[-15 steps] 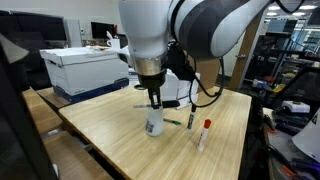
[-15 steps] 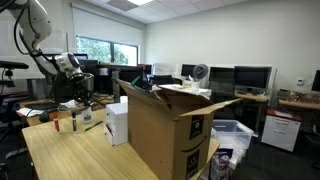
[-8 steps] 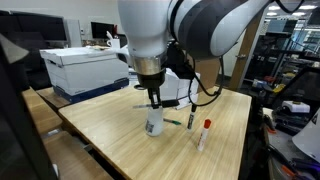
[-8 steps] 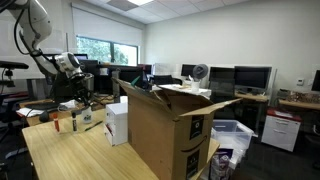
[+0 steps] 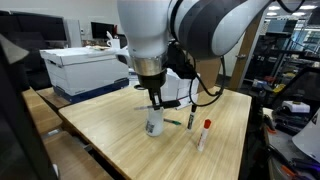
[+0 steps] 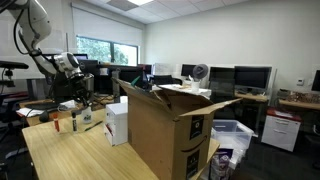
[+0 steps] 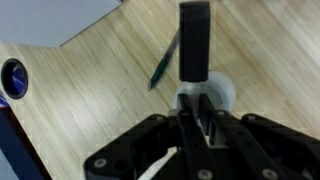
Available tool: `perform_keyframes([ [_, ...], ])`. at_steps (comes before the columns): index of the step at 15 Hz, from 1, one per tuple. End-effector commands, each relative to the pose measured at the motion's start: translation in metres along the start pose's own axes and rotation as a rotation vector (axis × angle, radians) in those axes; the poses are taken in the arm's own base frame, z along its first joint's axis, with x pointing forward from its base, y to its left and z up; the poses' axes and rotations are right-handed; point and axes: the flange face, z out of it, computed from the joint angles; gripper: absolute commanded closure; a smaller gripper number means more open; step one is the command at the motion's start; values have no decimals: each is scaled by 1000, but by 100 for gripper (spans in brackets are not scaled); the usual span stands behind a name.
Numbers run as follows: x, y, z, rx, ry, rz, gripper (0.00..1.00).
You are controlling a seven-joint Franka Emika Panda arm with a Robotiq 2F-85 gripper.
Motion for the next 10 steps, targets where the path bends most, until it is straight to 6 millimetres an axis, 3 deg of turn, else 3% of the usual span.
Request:
perform_keyframes([
  [1,-2,1,-1,29,-25,-40,92],
  [4,-1,1,0,40,-26,-47,90],
  [5,-2,2,0,52,-32,-49,66],
  [10,-7,-1,-2,92,-63,-40,58],
])
